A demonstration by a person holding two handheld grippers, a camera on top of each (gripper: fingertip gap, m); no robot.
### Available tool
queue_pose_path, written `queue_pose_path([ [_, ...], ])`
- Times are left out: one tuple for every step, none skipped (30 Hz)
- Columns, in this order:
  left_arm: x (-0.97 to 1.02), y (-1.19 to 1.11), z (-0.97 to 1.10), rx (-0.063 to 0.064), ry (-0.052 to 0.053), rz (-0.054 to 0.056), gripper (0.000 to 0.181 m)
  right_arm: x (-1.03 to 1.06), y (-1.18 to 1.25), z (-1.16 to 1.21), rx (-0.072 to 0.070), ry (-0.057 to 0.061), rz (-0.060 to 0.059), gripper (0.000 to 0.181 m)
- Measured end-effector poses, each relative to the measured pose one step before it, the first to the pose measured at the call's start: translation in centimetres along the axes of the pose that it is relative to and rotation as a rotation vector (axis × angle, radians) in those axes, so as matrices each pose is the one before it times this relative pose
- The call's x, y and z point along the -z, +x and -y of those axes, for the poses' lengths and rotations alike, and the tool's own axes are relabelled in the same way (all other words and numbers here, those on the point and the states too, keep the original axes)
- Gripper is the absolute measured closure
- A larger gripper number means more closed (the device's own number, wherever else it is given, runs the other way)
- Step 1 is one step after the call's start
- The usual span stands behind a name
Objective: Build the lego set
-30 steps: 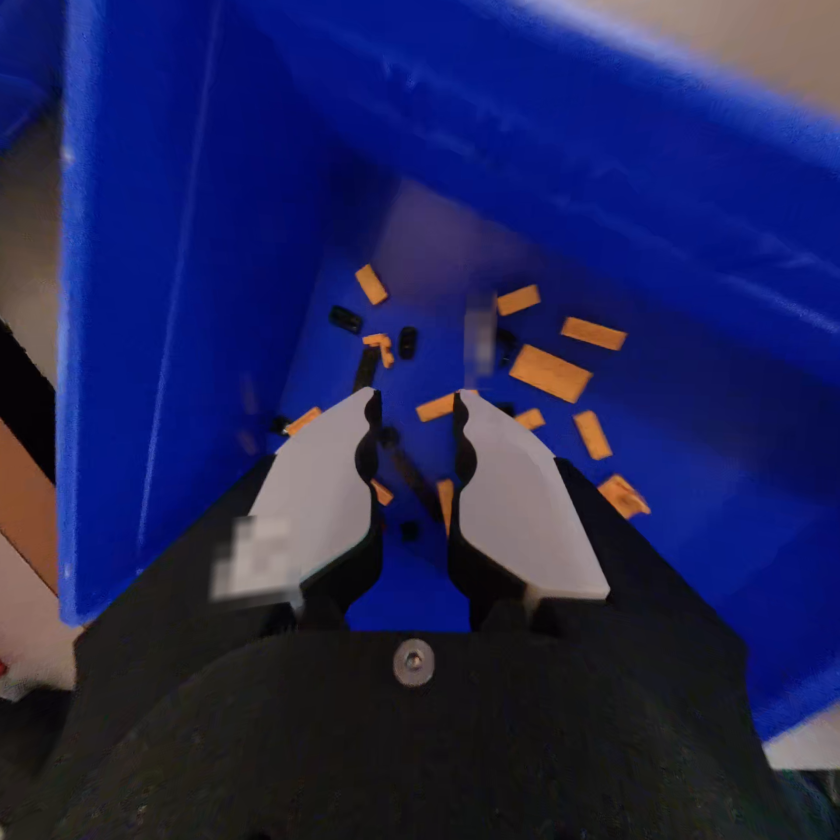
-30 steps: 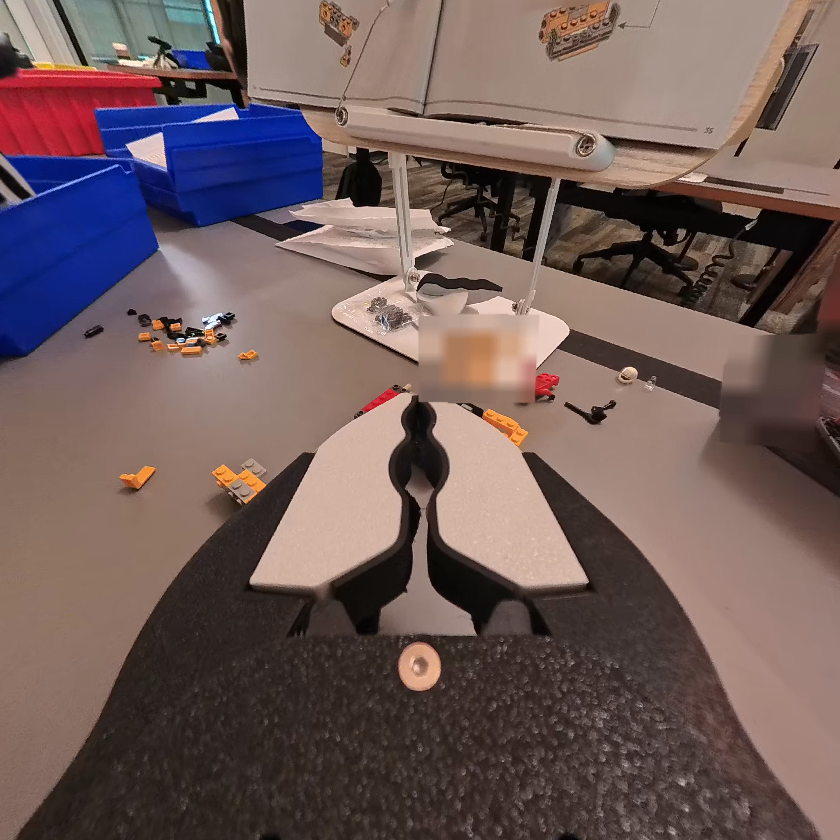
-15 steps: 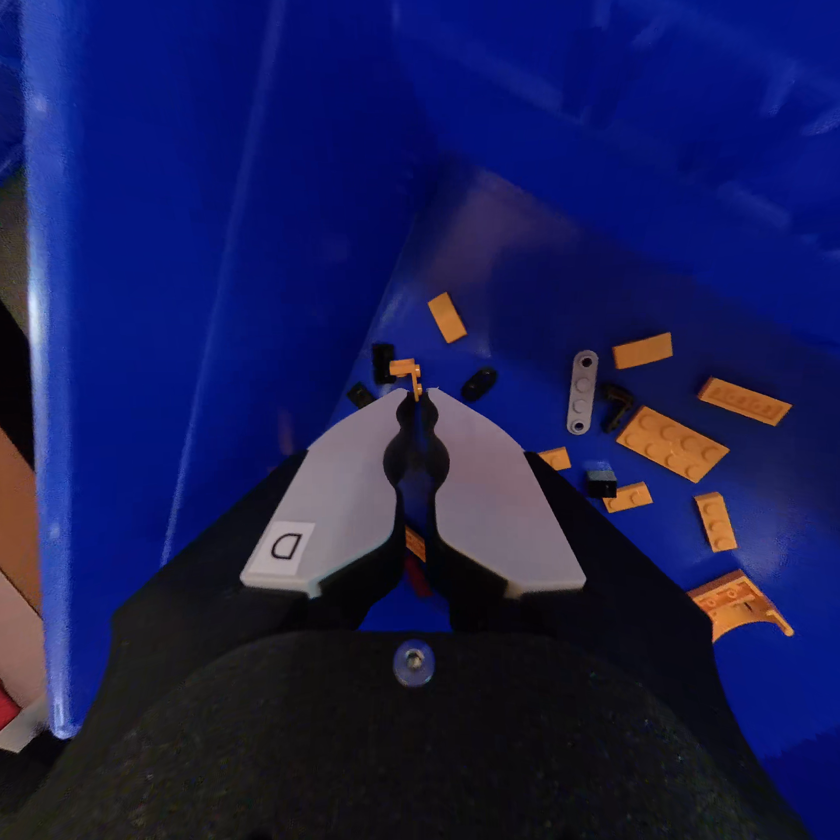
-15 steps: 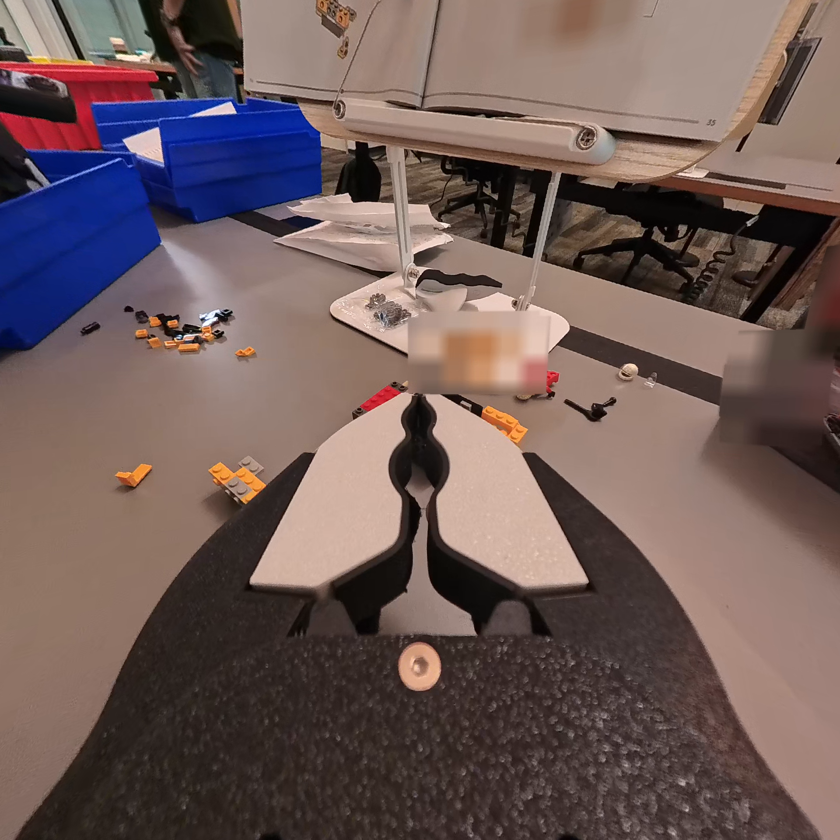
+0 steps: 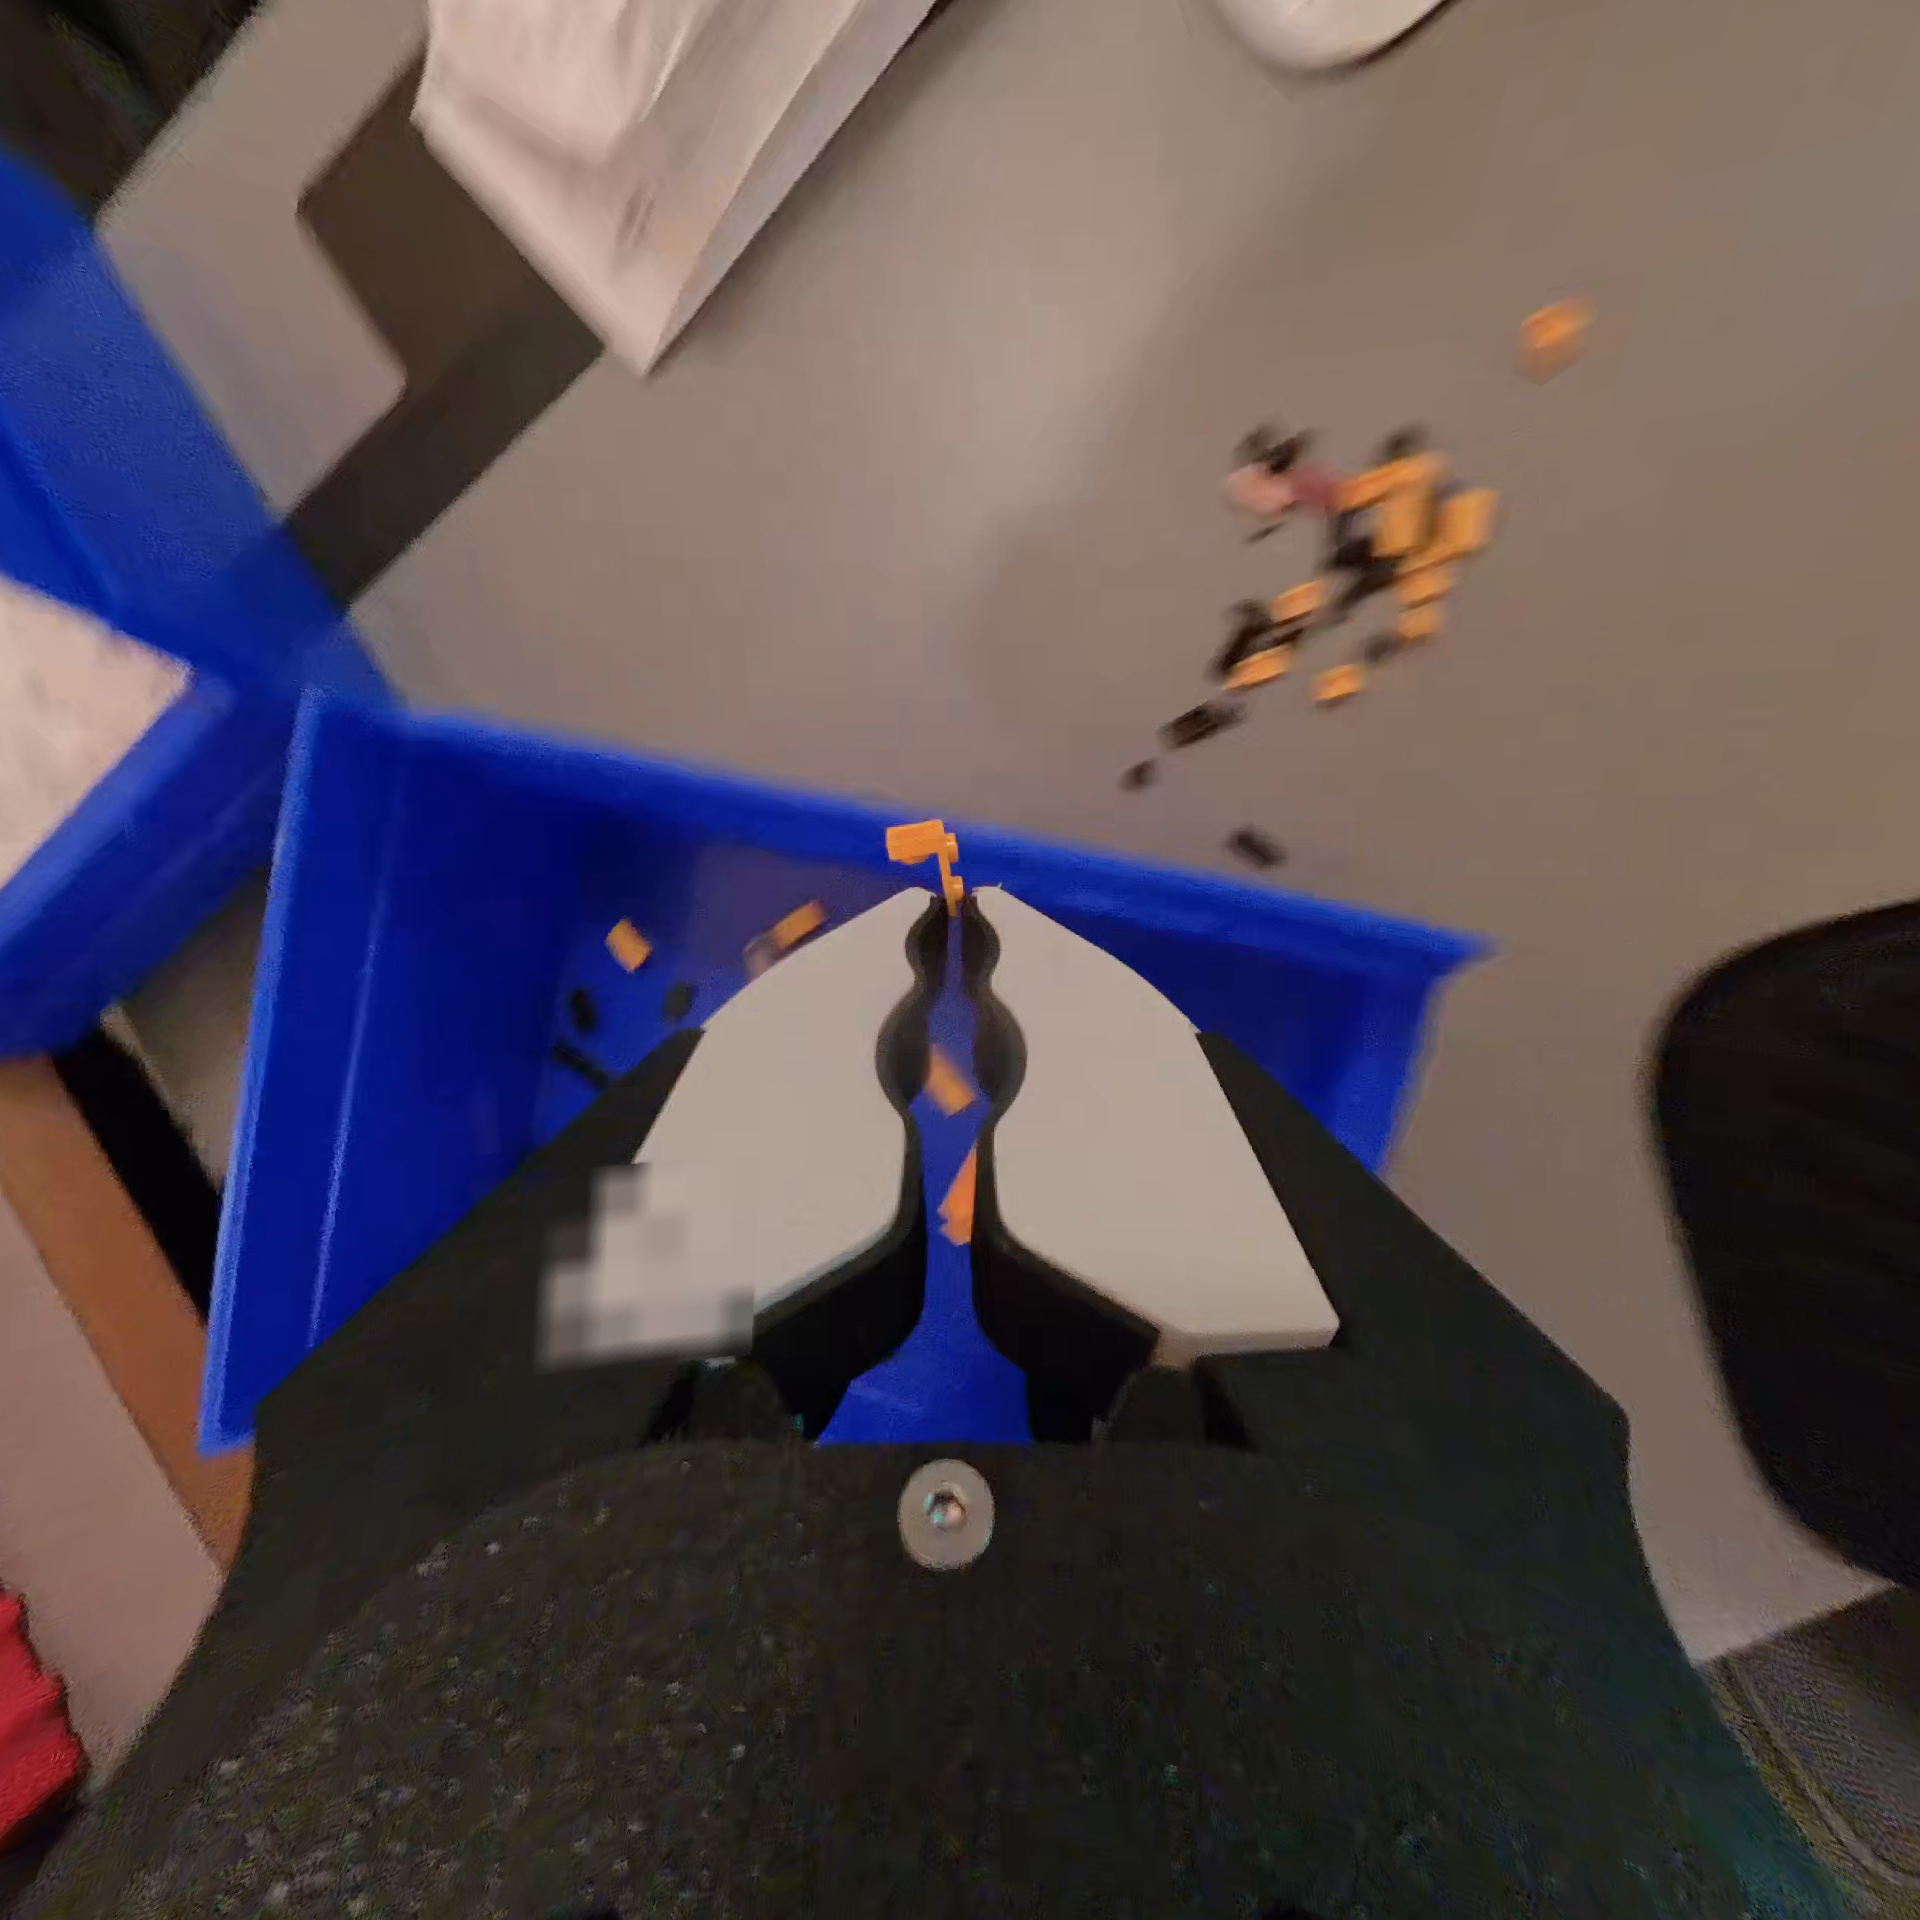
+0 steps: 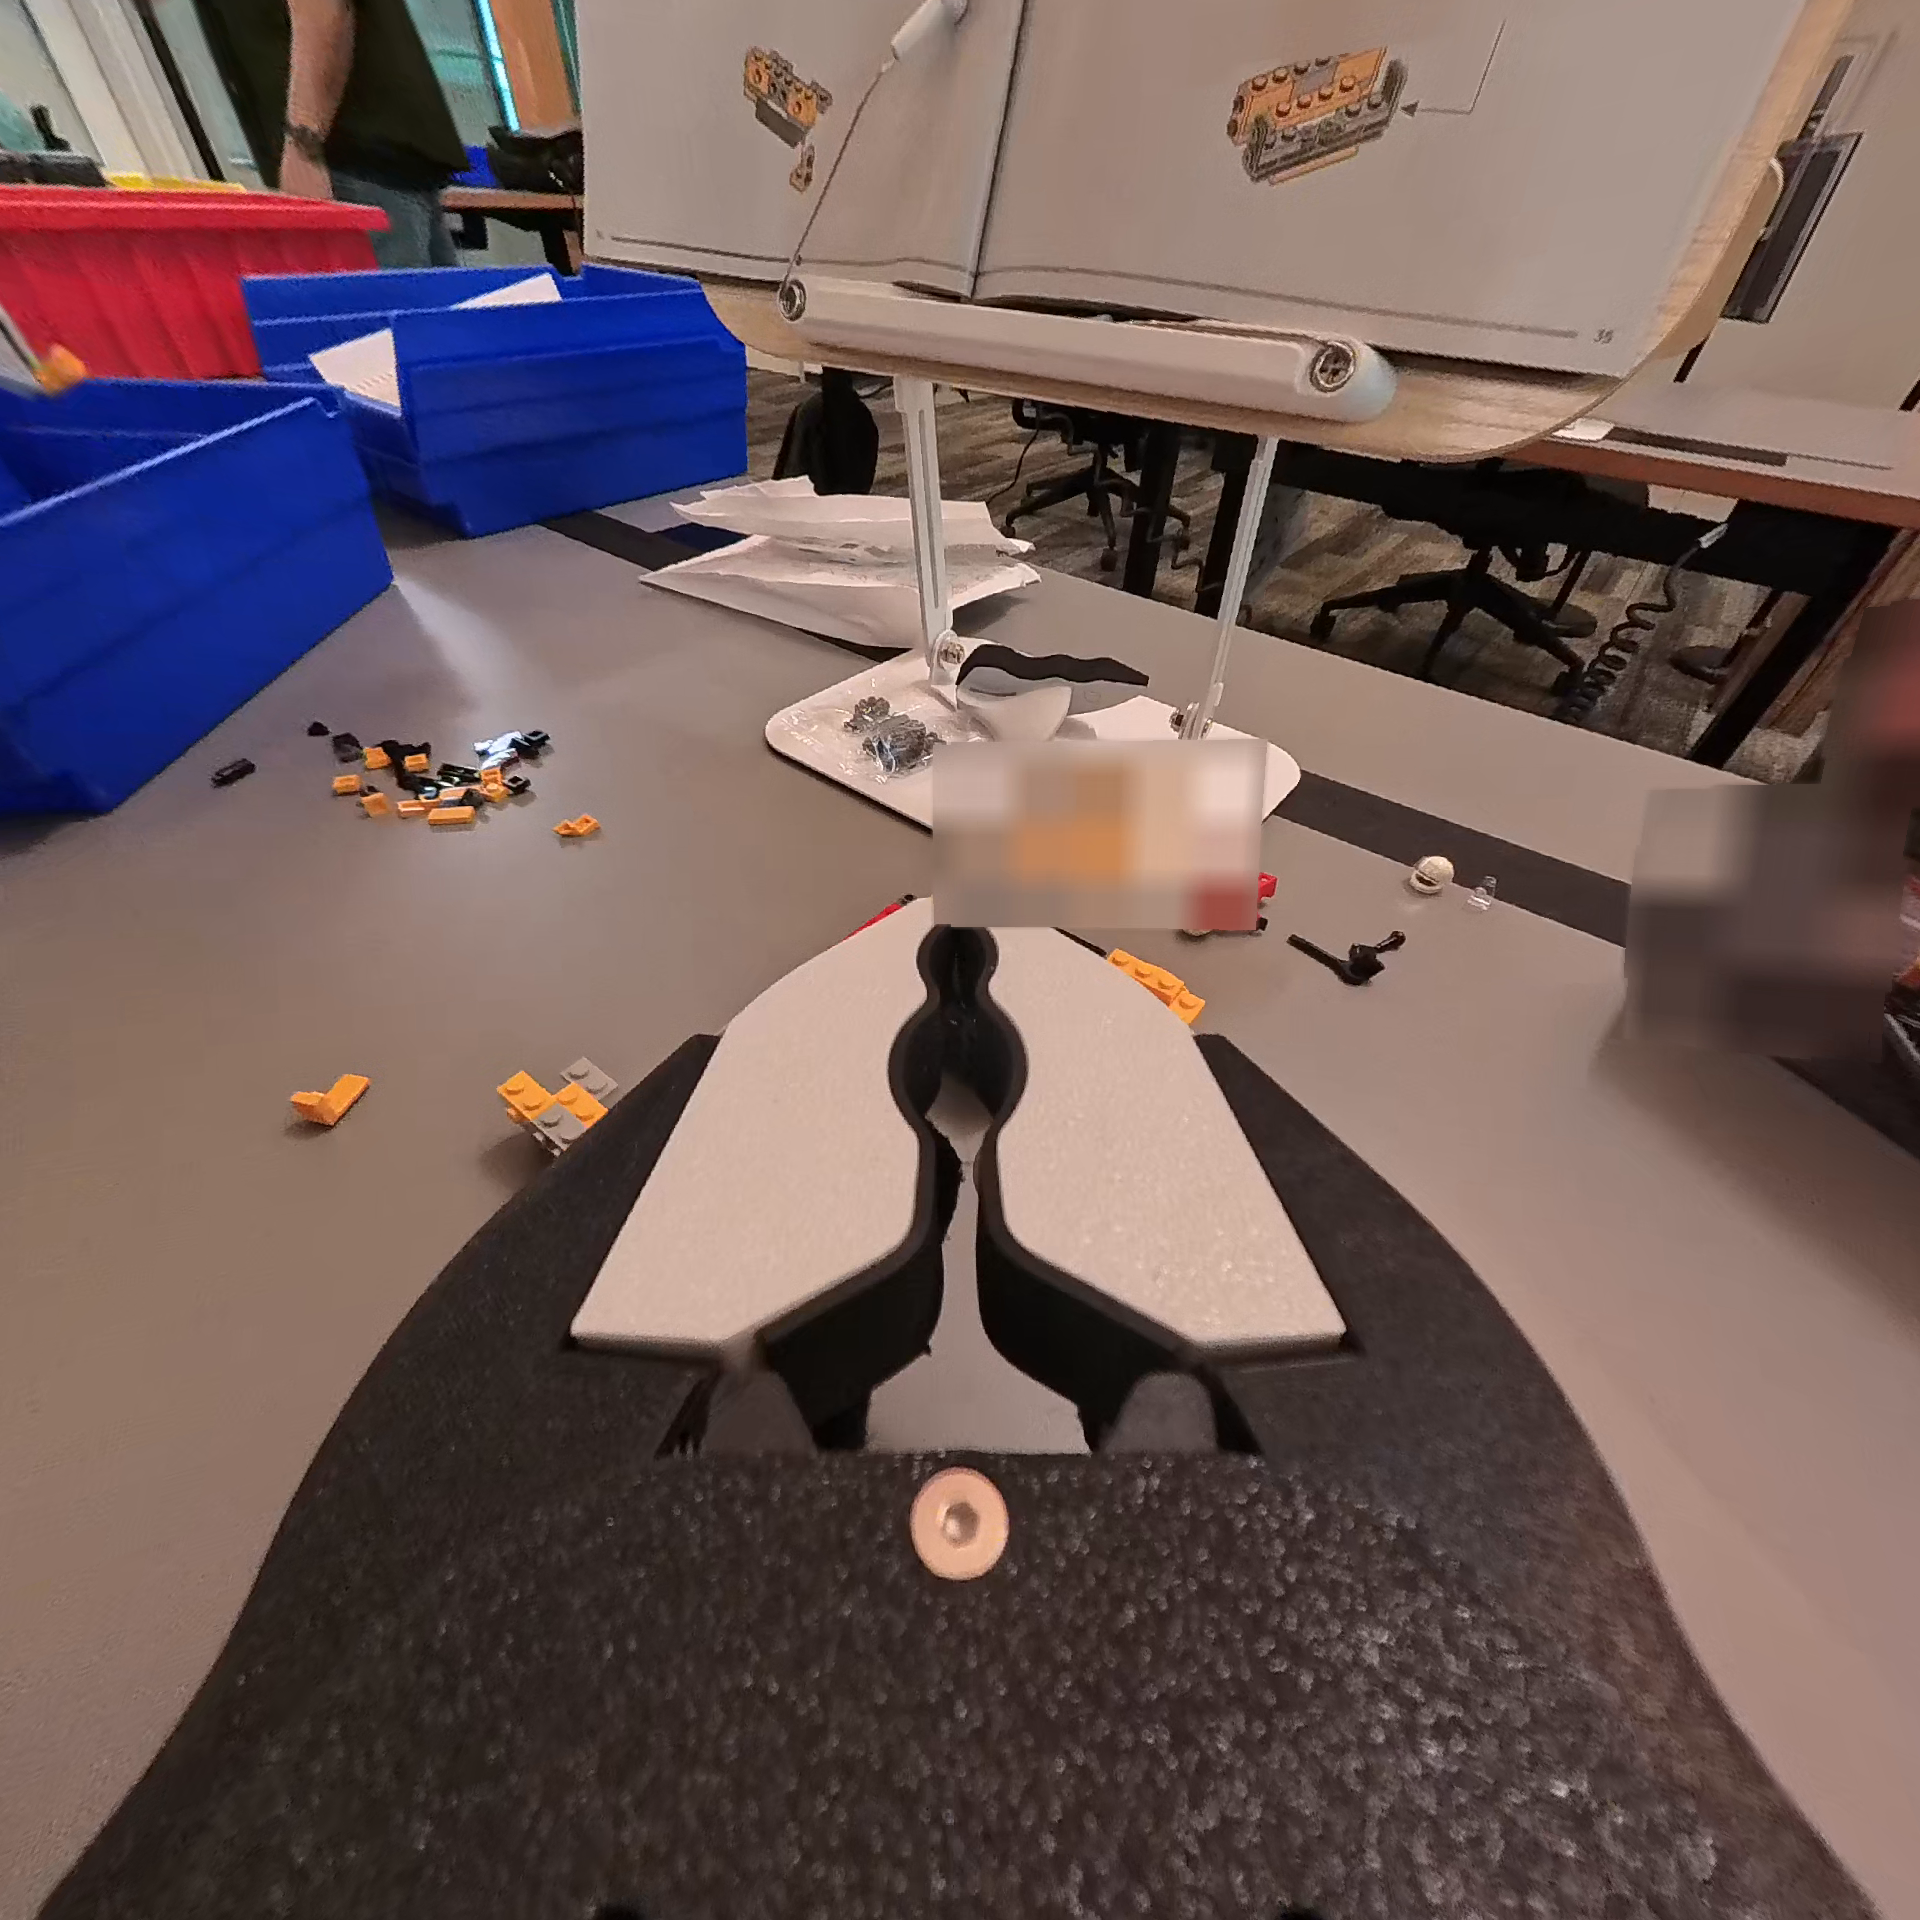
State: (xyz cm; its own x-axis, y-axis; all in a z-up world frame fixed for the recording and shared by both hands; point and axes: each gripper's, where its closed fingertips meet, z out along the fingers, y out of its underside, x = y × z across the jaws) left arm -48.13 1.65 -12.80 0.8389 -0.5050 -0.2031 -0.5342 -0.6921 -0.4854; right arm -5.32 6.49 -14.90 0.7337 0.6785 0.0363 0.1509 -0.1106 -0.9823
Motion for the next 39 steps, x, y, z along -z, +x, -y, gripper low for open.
queue_pose_path([
  [0.788,2.361,1.508,-0.0396,0.0435,-0.0213,0.178,0.024,-0.053,0.056,0.0001,0.0024,0.0016,0.181],
  [0.44,2.574,1.636,-0.0368,0.0436,-0.0329,0.178,0.022,-0.049,0.063,0.0006,0.0021,0.0011,0.181],
  [-0.004,2.729,1.608,-0.0355,0.0391,-0.0419,0.178,0.027,-0.027,0.051,0.0015,0.002,0.0004,0.181],
  [-0.522,2.739,1.429,-0.0366,0.029,-0.047,0.178,0.037,0.001,0.044,0.002,0.0016,-0.0009,0.181],
  [-1.052,2.596,1.038,-0.0328,0.0075,-0.0508,0.178,0.038,0.028,0.037,0.002,0.002,-0.0014,0.181],
  [-1.529,2.367,0.689,-0.0291,-0.0107,-0.0517,0.178,0.042,0.043,0.041,0.0014,0.0016,-0.0018,0.181],
  [-1.855,2.077,0.513,-0.0285,-0.0166,-0.0486,0.178,0.041,0.052,0.031,0.0021,0.0015,-0.0021,0.181],
  [-2.035,1.813,0.359,-0.024,-0.0245,-0.0489,0.178,0.055,0.042,0.023,0.0037,0.0,-0.0026,0.181],
  [-2.084,1.375,0.247,-0.0211,-0.0305,-0.0367,0.178,0.058,0.016,0.044,0.0053,0.0002,-0.0007,0.181],
  [-1.959,0.891,0.395,-0.0173,-0.0223,-0.0172,0.178,0.055,-0.029,0.043,0.0067,-0.001,0.0025,0.181],
  [-1.733,0.907,0.48,-0.0136,-0.0165,-0.0272,0.178,0.048,-0.089,-0.027,0.0097,-0.0037,0.0058,0.181],
  [-1.496,0.905,0.41,-0.0099,-0.0194,-0.0356,0.178,0.038,-0.101,-0.016,0.0118,-0.0032,0.0063,0.181],
  [-1.239,0.522,0.507,-0.012,-0.0114,-0.0147,0.178,0.027,-0.182,-0.037,0.0138,-0.0062,0.012,0.181],
  [-0.993,0.184,0.483,-0.013,-0.0104,0.0031,0.178,0.003,-0.291,-0.138,0.0137,-0.0146,0.0204,0.181],
  [-0.782,-0.079,0.221,-0.0116,-0.0213,0.0133,0.178,-0.007,-0.321,-0.157,0.011,-0.0149,0.0219,0.181],
  [-0.565,-0.215,0.083,-0.0074,-0.0217,0.0161,0.178,-0.016,-0.338,-0.094,0.0088,-0.0079,0.0213,0.181],
  [-0.348,0.058,0.246,-0.0035,-0.0045,-0.0046,0.178,-0.037,-0.43,-0.117,0.0093,-0.0082,0.0264,0.181],
  [-0.169,0.436,0.462,0.0009,0.0156,-0.0289,0.178,-0.081,-0.417,-0.192,0.01,-0.0109,0.0225,0.181],
  [-0.097,0.4,0.476,0.0046,0.0182,-0.0239,0.178,-0.097,-0.368,-0.206,0.0124,-0.0093,0.0176,0.18],
  [-0.136,0.213,0.295,0.0014,0.0089,-0.0093,0.178,-0.153,-0.359,-0.25,0.0127,-0.0113,0.0164,0.18],
  [-0.17,0.198,0.117,-0.0042,-0.0005,-0.0067,0.178,-0.152,-0.294,-0.25,0.0115,-0.0106,0.0117,0.18],
  [-0.197,0.283,0.113,-0.0075,0.0023,-0.0097,0.178,-0.136,-0.239,-0.19,0.0084,-0.0083,0.0087,0.18],
  [-0.208,0.403,0.169,-0.0083,0.0076,-0.0169,0.178,-0.112,-0.284,-0.149,0.0052,-0.0068,0.0115,0.18],
  [-0.244,0.514,0.228,-0.0085,0.0118,-0.023,0.178,-0.081,-0.245,-0.085,0.0036,-0.0036,0.0097,0.18],
  [-0.297,0.479,0.29,-0.0086,0.0125,-0.0188,0.178,-0.071,-0.181,-0.064,0.0039,-0.0031,0.0066,0.179],
  [-0.306,0.468,0.427,-0.0124,0.0186,-0.0132,0.178,-0.068,-0.151,-0.069,0.0039,-0.0033,0.0054,0.179],
  [-0.313,0.605,0.557,-0.0134,0.022,-0.0173,0.178,-0.051,-0.067,-0.062,0.0021,-0.0023,0.0021,0.179],
  [-0.353,0.617,0.615,-0.0139,0.0197,-0.0164,0.178,-0.06,-0.023,-0.078,0.0003,-0.0024,0.001,0.179],
  [-0.389,0.332,0.571,-0.0136,0.0125,0.0015,0.178,-0.049,0.008,-0.074,-0.0018,-0.0032,0.0004,0.179],
  [-0.393,0.007,0.462,-0.0165,0.0032,0.0187,0.178,-0.018,0.048,-0.049,-0.0025,-0.0013,-0.0008,0.179],
  [-0.386,-0.124,0.374,-0.0166,-0.0021,0.0236,0.178,0.014,0.057,-0.002,-0.0027,0.0011,-0.0019,0.179],
  [-0.346,-0.088,0.33,-0.0108,-0.0017,0.0171,0.178,0.031,0.113,0.042,-0.0035,0.0023,-0.0037,0.179],
  [-0.292,0.055,0.311,-0.006,0.0014,0.0051,0.176,0.044,0.097,0.052,-0.0034,0.0024,-0.0036,0.179],
  [-0.232,0.03,0.181,-0.0045,0.0021,0.0042,0.17,0.054,0.084,0.047,-0.002,0.0031,-0.0028,0.179],
  [-0.082,-0.029,-0.022,-0.0061,-0.0015,0.0056,0.163,0.055,0.076,0.044,-0.0013,0.0026,-0.0028,0.179],
  [0.17,0.013,-0.092,-0.0074,0.0048,-0.0002,0.158,0.036,0.051,0.024,-0.0018,0.0009,-0.0018,0.179],
  [0.511,0.045,-0.027,-0.0053,0.0152,-0.0065,0.156,0.026,0.031,0.04,-0.0011,0.0019,-0.001,0.179],
  [0.928,-0.165,0.058,0.0001,0.0272,0.0013,0.155,0.029,0.012,0.014,0.0002,0.0012,-0.0007,0.179],
  [1.308,-0.491,0.09,0.0123,0.0399,0.0139,0.157,0.013,0.003,0.011,0.001,0.0004,0.0002,0.179],
])
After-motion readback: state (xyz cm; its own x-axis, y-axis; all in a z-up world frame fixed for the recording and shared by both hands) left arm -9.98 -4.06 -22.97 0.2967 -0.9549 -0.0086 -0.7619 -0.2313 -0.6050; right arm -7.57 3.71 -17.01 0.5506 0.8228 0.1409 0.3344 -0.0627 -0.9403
